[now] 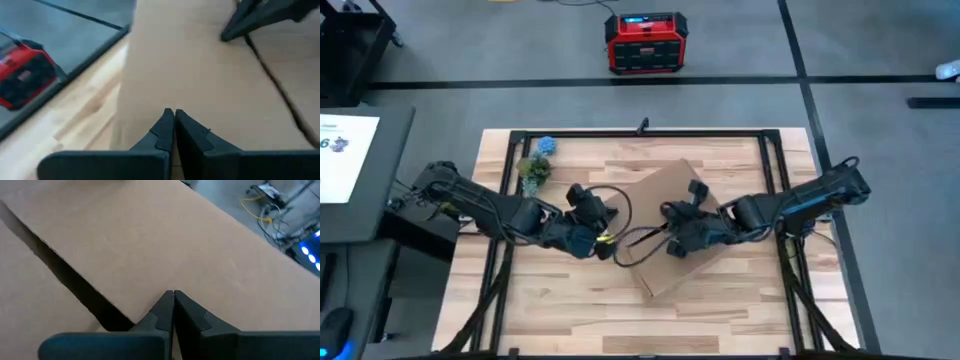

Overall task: Wrap mug
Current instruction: Move the box to the top

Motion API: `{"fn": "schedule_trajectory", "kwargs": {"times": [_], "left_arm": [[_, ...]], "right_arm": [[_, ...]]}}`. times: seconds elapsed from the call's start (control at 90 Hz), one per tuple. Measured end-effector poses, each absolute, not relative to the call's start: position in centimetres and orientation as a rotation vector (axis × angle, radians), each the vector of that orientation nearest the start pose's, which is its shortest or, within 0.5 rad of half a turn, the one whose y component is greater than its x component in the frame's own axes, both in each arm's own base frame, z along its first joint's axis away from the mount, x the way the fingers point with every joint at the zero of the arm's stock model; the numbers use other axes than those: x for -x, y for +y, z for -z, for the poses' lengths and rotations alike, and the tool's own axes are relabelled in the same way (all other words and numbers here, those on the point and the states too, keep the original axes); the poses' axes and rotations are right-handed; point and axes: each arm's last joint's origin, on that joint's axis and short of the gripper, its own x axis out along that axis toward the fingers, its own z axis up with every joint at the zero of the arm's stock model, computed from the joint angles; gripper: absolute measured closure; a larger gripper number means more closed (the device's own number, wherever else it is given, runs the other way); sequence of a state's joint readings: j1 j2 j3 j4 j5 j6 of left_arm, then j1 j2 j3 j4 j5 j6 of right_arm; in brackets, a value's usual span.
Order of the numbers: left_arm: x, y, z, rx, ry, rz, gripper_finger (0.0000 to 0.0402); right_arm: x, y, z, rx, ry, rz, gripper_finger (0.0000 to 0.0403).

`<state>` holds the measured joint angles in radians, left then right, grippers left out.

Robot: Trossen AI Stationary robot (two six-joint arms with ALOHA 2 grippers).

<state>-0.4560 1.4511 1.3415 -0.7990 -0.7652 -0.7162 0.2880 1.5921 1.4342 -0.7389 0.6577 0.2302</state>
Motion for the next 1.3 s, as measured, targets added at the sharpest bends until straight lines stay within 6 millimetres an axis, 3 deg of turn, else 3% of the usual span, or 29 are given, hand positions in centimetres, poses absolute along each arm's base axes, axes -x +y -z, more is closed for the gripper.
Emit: {"fn": "schedule_trajectory", "kwargs": {"times": [0.156, 0.322, 0.433, 0.578, 0.678, 0.789, 0.967, 1.111, 1.3], "left_arm": [[-25.7, -14.4, -33.1, 0.225, 0.547, -0.452, 0.0402], [-24.7, -17.6, -33.4, 0.26, 0.451, -0.384, 0.0402], [-24.7, -18.5, -33.1, 0.247, 0.416, -0.388, 0.0402], [-25.1, -18.9, -32.5, 0.228, 0.398, -0.425, 0.0402], [-25.9, -19.1, -32.0, 0.228, 0.382, -0.445, 0.0402], [-26.7, -19.6, -32.0, 0.224, 0.352, -0.42, 0.0402], [-26.9, -21.4, -32.9, 0.211, 0.289, -0.288, 0.0402], [-26.4, -22.5, -33.4, 0.213, 0.251, -0.234, 0.0402], [-27.2, -24.6, -32.5, 0.2, 0.19, -0.22, 0.0402]], "right_arm": [[-33.8, 6.0, -32.0, 0.235, 0.739, 0.283, 0.0403], [-35.0, 5.2, -33.5, 0.275, 0.61, 0.169, 0.0403], [-34.6, 5.7, -35.2, 0.282, 0.579, 0.171, 0.0403], [-32.7, 7.3, -37.3, 0.156, 0.543, 0.156, 0.0403], [-31.9, 8.5, -36.4, 0.12, 0.598, 0.142, 0.0403], [-31.9, 9.1, -33.6, 0.138, 0.645, 0.182, 0.0403], [-32.9, 7.9, -30.7, 0.126, 0.575, 0.218, 0.0403], [-33.5, 6.0, -30.7, 0.194, 0.529, 0.216, 0.0403], [-33.6, 4.1, -31.4, 0.265, 0.505, 0.142, 0.0403]]}}
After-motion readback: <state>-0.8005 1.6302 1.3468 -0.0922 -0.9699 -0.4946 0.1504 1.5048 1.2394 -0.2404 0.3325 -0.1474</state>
